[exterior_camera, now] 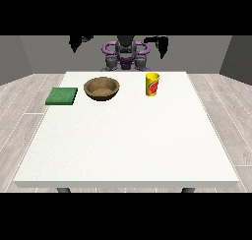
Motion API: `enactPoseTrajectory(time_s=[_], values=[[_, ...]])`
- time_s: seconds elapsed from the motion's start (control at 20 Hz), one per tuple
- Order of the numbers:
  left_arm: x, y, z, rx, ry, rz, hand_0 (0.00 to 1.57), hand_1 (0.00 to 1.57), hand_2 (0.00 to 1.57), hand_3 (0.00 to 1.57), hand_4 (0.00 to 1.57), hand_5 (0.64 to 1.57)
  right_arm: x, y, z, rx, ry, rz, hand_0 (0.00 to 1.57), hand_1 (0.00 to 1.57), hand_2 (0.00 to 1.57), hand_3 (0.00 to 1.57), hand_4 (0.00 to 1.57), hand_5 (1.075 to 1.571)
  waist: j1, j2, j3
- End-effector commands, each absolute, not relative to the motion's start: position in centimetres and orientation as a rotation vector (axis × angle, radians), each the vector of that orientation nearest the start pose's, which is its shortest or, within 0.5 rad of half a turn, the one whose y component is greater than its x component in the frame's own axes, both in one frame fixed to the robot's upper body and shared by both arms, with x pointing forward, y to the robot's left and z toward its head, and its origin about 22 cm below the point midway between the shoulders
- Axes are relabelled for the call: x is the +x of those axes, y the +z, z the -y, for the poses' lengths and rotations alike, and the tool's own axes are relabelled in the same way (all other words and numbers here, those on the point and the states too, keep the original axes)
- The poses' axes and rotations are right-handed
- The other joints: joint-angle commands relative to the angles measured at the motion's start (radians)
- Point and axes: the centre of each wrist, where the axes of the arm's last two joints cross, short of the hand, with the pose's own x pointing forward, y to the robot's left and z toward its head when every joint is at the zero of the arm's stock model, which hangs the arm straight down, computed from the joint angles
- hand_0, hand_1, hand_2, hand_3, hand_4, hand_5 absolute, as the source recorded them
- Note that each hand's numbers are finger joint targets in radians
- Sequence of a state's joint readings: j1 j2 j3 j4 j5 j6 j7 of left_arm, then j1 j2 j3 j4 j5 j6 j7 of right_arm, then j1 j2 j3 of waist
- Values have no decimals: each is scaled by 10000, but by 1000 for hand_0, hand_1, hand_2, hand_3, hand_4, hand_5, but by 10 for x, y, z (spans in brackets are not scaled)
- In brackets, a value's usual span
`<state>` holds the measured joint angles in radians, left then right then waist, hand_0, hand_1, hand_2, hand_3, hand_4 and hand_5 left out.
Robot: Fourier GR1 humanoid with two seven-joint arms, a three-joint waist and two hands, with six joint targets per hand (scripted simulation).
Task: Pick the cup and pour the ball into the bowl, then pick the bowl and place it on the pad
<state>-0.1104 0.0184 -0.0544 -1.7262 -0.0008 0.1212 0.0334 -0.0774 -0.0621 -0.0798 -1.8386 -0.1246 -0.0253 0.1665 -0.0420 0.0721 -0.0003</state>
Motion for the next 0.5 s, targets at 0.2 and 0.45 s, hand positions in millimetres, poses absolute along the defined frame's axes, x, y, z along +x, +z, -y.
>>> enactPoseTrajectory(time_s=[0.2,0.45], values=[[276,8,-238,808,-87,18561,0,0,0,0,360,1483,258,87,292,665,-436,18645,0,0,0,0,681,1551,-552,1450,1],[272,-40,-245,725,-358,17830,0,0,0,0,0,1451,255,69,302,216,-911,18237,0,0,0,0,667,1559,-367,841,1]])
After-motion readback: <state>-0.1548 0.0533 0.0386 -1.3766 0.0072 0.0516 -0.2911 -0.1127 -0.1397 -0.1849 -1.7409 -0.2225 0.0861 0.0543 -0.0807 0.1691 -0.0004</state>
